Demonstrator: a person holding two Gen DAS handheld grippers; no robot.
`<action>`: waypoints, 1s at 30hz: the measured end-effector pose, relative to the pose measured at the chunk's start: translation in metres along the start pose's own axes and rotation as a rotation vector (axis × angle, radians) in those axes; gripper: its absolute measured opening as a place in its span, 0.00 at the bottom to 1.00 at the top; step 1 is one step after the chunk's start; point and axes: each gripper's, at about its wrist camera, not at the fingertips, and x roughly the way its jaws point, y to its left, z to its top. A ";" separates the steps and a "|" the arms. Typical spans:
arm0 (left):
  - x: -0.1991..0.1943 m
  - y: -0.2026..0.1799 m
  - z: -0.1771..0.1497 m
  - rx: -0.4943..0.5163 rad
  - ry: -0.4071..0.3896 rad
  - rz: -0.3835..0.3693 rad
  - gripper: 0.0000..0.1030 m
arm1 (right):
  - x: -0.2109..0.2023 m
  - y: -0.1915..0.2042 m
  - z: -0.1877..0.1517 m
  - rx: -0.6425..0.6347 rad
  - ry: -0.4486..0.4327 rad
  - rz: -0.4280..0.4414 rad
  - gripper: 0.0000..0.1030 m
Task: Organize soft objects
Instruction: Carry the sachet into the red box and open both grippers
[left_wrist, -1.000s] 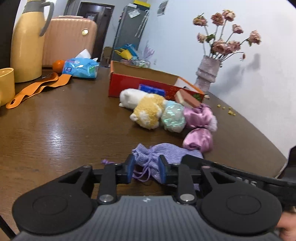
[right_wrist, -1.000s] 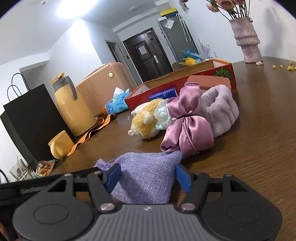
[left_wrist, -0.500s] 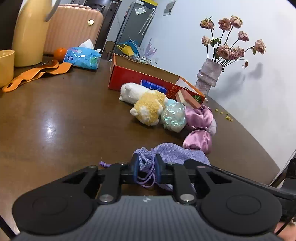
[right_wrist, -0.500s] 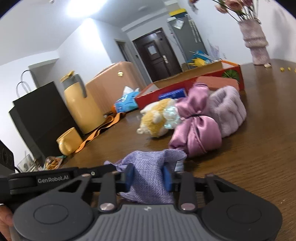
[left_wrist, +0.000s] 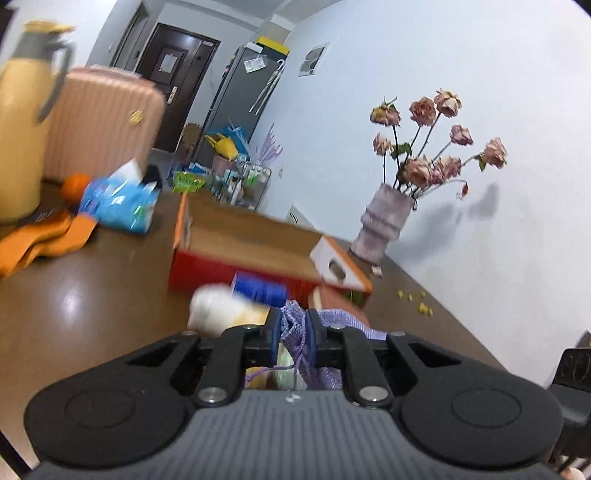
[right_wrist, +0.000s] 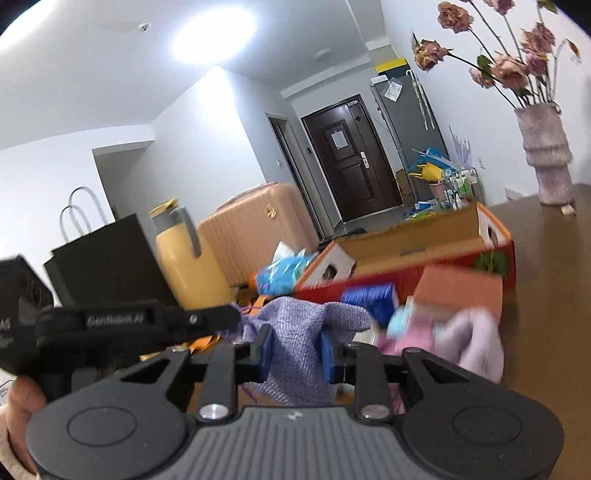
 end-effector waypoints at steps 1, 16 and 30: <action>0.013 -0.003 0.013 0.007 -0.002 -0.003 0.14 | 0.009 -0.006 0.016 -0.014 0.002 -0.010 0.25; 0.323 -0.006 0.140 -0.004 0.160 0.050 0.12 | 0.240 -0.162 0.190 -0.145 0.251 -0.171 0.24; 0.408 0.028 0.116 0.048 0.343 0.137 0.35 | 0.320 -0.229 0.186 -0.146 0.398 -0.364 0.59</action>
